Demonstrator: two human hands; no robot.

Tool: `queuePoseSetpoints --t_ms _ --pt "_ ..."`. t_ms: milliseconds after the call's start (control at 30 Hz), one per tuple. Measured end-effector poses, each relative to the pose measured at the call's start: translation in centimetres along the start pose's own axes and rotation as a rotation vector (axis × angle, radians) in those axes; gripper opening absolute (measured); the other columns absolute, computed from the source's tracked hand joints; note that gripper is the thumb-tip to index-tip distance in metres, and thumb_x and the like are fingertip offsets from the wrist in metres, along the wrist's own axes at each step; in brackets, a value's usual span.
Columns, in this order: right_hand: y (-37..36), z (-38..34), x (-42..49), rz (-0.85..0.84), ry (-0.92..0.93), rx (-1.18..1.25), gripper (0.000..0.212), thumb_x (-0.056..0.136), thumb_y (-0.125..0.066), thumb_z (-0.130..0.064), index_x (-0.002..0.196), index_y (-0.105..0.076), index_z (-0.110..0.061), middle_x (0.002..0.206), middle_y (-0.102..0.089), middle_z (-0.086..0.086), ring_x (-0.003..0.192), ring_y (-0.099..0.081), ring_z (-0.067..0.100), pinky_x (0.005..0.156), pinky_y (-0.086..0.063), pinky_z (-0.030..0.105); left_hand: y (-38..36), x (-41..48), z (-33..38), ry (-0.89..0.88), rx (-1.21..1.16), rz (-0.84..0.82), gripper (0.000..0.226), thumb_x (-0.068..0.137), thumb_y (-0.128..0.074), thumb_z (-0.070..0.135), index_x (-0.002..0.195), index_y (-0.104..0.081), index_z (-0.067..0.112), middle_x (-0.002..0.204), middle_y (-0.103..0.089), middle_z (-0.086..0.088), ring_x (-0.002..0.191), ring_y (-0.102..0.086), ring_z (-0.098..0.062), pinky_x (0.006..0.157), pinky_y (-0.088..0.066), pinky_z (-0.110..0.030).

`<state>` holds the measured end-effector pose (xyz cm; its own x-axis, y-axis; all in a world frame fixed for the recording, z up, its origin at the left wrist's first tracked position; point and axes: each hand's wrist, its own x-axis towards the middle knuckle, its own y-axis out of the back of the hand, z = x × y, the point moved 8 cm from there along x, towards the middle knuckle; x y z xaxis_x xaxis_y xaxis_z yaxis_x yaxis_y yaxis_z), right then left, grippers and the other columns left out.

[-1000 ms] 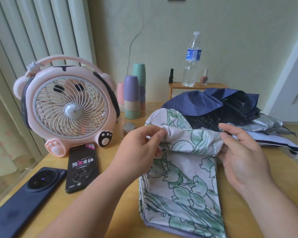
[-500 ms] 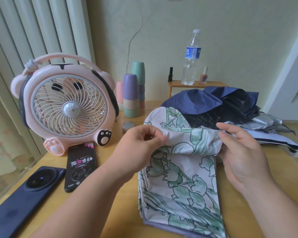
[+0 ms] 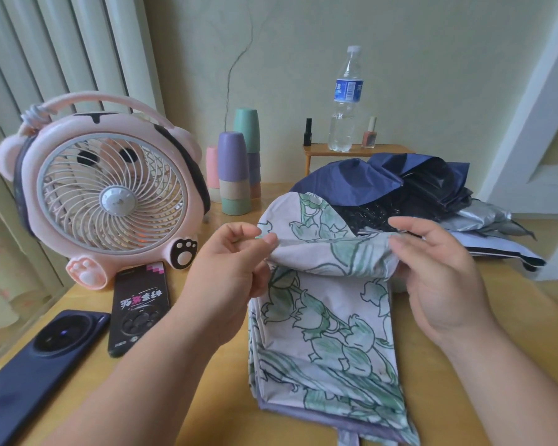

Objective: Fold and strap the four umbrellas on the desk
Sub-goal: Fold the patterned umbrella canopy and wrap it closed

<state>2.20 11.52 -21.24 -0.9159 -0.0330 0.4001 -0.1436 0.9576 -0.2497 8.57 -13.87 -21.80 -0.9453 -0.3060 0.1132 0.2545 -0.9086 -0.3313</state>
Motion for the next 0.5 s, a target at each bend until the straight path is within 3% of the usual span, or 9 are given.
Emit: queuePoseSetpoints --t_ms 100,267,333,400,500 --pt "-0.02 -0.19 -0.10 -0.001 0.023 -0.067 0.029 0.095 -0.059 0.005 0.102 -0.072 -0.020 0.082 -0.074 0.007 0.083 -0.067 0.023 0.087 -0.049 0.040 -0.11 -0.11 -0.10 0.053 -0.082 -0.033 0.023 0.095 -0.059 -0.003 0.103 -0.049 0.016 0.060 -0.033 0.001 0.047 -0.023 -0.013 0.046 -0.018 -0.024" --pt "0.17 -0.41 0.03 0.020 0.030 -0.096 0.023 0.097 -0.060 0.000 0.099 -0.071 -0.020 0.075 -0.074 0.000 0.075 -0.068 0.015 0.081 -0.050 0.032 -0.38 -0.41 0.09 0.037 -0.063 -0.051 0.015 0.100 -0.053 0.001 0.099 -0.053 0.016 0.056 -0.033 0.003 0.044 -0.020 -0.012 0.044 -0.016 -0.021" --pt "0.14 -0.38 0.09 -0.005 -0.007 -0.107 0.016 0.095 -0.064 -0.005 0.097 -0.073 -0.018 0.071 -0.072 -0.002 0.072 -0.066 0.012 0.077 -0.050 0.028 -0.24 -0.45 0.53 -0.035 0.117 -0.045 0.003 0.101 -0.058 0.010 0.100 -0.060 0.013 0.056 -0.040 0.003 0.043 -0.023 -0.014 0.043 -0.021 -0.020" --pt "0.04 -0.44 0.05 -0.067 -0.066 -0.192 0.010 0.090 -0.070 -0.010 0.091 -0.076 -0.018 0.075 -0.074 0.000 0.076 -0.067 0.012 0.077 -0.052 0.023 -0.13 -0.58 0.74 -0.077 0.353 -0.065 0.008 0.096 -0.067 0.023 0.102 -0.069 0.018 0.062 -0.052 0.007 0.042 -0.034 -0.013 0.043 -0.028 -0.021" --pt "-0.02 0.01 -0.24 -0.237 -0.170 -0.595 0.008 0.088 -0.078 -0.015 0.086 -0.079 -0.022 0.064 -0.070 0.000 0.057 -0.057 0.009 0.060 -0.045 0.019 0.00 -0.81 0.72 -0.093 0.806 -0.097 0.014 0.086 -0.077 0.038 0.085 -0.077 0.024 0.059 -0.063 0.013 0.045 -0.048 -0.002 0.045 -0.037 -0.018"
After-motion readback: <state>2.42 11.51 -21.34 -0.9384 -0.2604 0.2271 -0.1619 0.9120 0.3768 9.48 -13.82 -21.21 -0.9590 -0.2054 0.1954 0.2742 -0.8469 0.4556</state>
